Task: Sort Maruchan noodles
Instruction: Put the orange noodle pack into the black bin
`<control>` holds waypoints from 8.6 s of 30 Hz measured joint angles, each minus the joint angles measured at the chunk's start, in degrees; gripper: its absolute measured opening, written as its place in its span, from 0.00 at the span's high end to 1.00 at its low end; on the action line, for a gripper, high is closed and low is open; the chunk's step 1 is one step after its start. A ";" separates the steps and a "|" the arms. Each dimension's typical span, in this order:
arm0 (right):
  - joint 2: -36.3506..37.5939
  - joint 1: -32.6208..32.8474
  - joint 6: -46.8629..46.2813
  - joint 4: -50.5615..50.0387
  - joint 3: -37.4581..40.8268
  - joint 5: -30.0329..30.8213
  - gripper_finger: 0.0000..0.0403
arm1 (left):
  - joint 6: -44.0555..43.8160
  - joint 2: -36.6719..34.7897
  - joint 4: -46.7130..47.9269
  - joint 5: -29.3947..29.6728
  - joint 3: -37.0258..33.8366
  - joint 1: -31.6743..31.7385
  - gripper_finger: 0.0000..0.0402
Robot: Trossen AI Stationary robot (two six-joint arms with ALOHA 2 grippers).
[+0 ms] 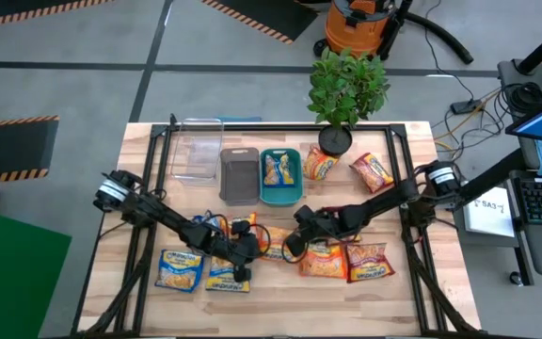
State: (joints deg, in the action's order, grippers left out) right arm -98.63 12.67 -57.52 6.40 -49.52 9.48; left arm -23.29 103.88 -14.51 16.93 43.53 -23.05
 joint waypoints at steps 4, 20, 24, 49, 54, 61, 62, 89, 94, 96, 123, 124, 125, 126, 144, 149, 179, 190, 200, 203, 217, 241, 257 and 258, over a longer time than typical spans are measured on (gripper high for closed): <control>-0.91 -0.09 2.21 4.15 0.01 -1.45 0.26 | -0.16 0.35 -0.43 1.43 -0.02 -0.02 1.00; -0.94 -0.33 12.92 13.63 0.03 -1.95 0.63 | 0.70 1.09 -2.62 3.61 -0.07 0.00 1.00; -0.90 -0.33 15.94 13.69 0.03 -1.77 0.80 | 0.70 0.91 -2.83 3.61 -0.09 0.02 1.00; 6.37 9.42 55.84 17.20 0.05 22.05 0.98 | 16.20 -27.21 -0.78 5.92 -2.85 -0.70 0.93; 5.82 9.99 57.59 18.44 0.06 22.05 0.98 | 13.18 -27.68 -9.35 8.10 -7.53 -0.30 0.80; 5.45 9.97 57.66 18.44 0.05 22.23 0.98 | 7.71 -22.20 -24.85 8.11 -13.27 -0.20 0.53; 5.45 9.97 57.67 18.37 0.05 22.23 0.98 | 7.36 -20.91 -26.14 8.13 -13.60 -0.15 0.49; 5.43 9.94 58.14 18.39 0.05 22.12 0.98 | 5.84 -0.87 -37.54 8.20 -6.84 0.28 0.86; 5.54 9.92 56.64 18.39 0.05 22.14 0.95 | 5.76 -1.58 -37.44 8.09 -6.84 0.28 0.97; 5.98 9.92 55.89 18.15 0.05 22.14 0.91 | 5.93 -2.60 -37.31 8.05 -7.04 0.28 0.97; 19.96 6.33 19.30 -13.27 0.03 21.41 0.56 | 8.37 -21.69 -7.51 7.94 -7.23 0.39 1.00; 18.56 5.98 16.13 -15.45 0.11 21.02 0.56 | 7.76 -19.75 -8.09 7.94 -7.22 0.39 1.00; 16.96 5.67 13.49 -16.41 0.18 20.20 0.56 | 7.30 -17.73 -9.27 7.91 -7.06 0.38 1.00; 15.21 5.29 11.54 -16.60 0.19 18.83 0.56 | 7.08 -15.64 -10.45 7.80 -7.04 0.39 1.00; 7.36 -1.60 7.16 -9.18 0.37 3.57 0.56 | 0.43 1.64 -11.48 9.84 -3.80 1.05 1.00; 10.03 -1.75 7.40 -7.69 0.46 3.56 0.56 | 0.00 1.43 -10.54 10.88 -4.17 1.09 1.00; 7.85 -3.45 6.10 -2.94 0.35 3.78 0.70 | 0.11 1.66 -11.29 11.19 -4.55 1.16 1.00; 6.93 -3.59 2.53 -2.59 0.38 7.02 0.31 | 0.22 1.68 -11.44 11.17 -4.55 1.16 1.00; -1.09 -3.56 3.06 10.89 0.46 5.53 0.21 | 0.24 1.73 -11.49 12.13 -4.55 1.14 1.00; -3.31 -3.56 3.35 14.96 0.46 4.55 0.21 | 0.25 1.73 -11.51 12.31 -4.55 1.14 1.00; -9.33 -3.56 5.29 25.43 0.44 3.55 0.43 | 0.26 2.64 -13.07 12.80 -4.55 1.14 1.00; -3.96 -0.50 25.79 25.43 0.44 3.33 0.95 | 8.43 -11.43 -6.64 12.70 -4.61 -1.51 1.00; -3.78 3.43 40.67 25.05 -1.34 8.98 0.95 | 14.98 -17.76 -7.54 12.11 -4.68 3.15 0.62; -3.79 3.46 40.89 24.75 -1.46 8.94 0.95 | 14.70 -16.85 -7.96 12.11 -4.69 3.36 0.58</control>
State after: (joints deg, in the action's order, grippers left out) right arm -102.43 16.12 -16.62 31.15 -50.98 18.41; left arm -8.58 87.03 -22.47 29.04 38.83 -19.69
